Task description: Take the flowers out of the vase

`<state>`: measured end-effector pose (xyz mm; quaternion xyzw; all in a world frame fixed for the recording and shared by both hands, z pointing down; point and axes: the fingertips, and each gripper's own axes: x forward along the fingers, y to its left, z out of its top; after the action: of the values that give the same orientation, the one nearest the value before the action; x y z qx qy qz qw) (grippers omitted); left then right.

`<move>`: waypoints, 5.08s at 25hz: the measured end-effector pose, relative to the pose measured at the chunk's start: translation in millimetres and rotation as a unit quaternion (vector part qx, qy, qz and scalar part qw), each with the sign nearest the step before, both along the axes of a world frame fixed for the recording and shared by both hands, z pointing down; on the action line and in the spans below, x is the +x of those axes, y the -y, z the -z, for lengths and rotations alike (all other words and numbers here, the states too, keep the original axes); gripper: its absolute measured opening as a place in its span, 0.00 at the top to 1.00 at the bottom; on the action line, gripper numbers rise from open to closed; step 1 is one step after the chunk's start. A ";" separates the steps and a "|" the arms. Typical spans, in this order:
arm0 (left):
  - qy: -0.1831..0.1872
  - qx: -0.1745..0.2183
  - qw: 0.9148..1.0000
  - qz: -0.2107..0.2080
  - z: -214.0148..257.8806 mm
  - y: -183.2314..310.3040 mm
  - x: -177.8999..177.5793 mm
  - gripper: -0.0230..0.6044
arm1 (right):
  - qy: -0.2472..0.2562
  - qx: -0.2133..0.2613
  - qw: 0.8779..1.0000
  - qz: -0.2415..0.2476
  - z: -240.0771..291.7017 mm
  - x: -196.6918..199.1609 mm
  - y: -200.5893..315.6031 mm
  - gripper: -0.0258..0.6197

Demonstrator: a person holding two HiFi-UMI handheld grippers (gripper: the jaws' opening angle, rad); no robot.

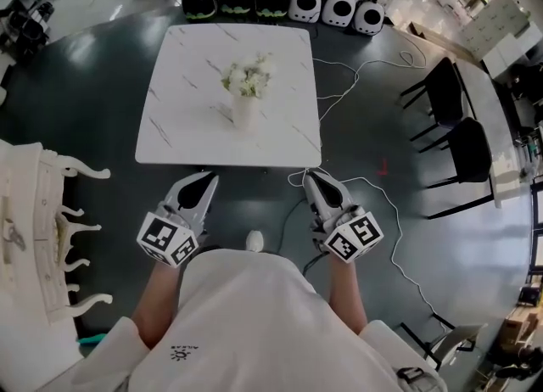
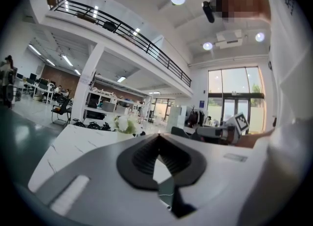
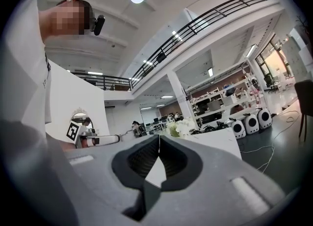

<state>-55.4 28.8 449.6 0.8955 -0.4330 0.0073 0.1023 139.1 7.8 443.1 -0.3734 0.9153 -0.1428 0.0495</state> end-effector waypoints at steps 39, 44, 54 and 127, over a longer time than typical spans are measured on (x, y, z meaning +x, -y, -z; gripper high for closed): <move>-0.005 -0.003 1.000 -0.025 -3.3 152.6 -21.5 0.98 | -0.004 -0.010 1.000 -0.013 -7.4 -32.1 133.8 0.96; -0.003 -0.001 0.999 -0.044 -1.7 178.7 -23.6 0.98 | -0.017 -0.011 0.999 -0.026 -9.9 -42.4 153.9 0.96; -0.007 0.001 0.997 -0.076 -6.5 213.1 -44.4 0.98 | -0.030 -0.011 0.998 -0.055 -14.8 -63.8 180.3 0.96; 0.031 -0.025 0.978 0.206 -14.3 216.0 -55.4 0.98 | -0.160 0.039 0.908 0.385 -70.2 -130.0 269.1 0.16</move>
<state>-110.8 -187.2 463.9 0.7835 -0.6110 0.0250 0.1106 9.0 -261.3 513.3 -0.0078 0.9884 -0.0536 -0.1421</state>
